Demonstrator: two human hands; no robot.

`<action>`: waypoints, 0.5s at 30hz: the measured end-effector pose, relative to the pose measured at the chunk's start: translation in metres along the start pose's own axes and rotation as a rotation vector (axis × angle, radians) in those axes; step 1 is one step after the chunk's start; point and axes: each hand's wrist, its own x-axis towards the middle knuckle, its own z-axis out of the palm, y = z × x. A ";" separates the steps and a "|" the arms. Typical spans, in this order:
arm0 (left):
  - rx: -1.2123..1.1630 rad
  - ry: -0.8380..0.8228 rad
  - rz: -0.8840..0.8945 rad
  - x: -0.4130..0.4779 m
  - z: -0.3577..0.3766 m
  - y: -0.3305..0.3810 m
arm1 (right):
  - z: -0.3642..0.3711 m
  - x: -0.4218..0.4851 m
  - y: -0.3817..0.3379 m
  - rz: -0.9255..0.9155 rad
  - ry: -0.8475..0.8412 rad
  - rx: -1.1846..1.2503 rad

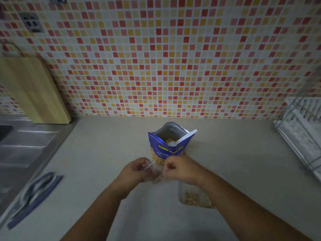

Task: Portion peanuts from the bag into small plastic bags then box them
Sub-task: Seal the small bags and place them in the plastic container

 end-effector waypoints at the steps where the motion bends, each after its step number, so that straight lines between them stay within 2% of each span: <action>1: -0.049 -0.068 0.012 0.002 0.009 0.012 | -0.016 -0.009 0.004 0.014 0.013 0.082; 4: -0.017 -0.208 0.010 0.012 0.044 0.032 | -0.056 -0.037 0.019 0.086 0.054 0.201; 8: 0.186 -0.268 -0.035 0.039 0.093 0.020 | -0.070 -0.058 0.050 0.241 0.018 0.060; 12: 0.660 -0.300 -0.001 0.059 0.125 0.000 | -0.045 -0.055 0.084 0.322 -0.032 -0.203; 15: 1.007 -0.299 0.074 0.060 0.134 -0.015 | -0.023 -0.056 0.096 0.333 0.003 -0.375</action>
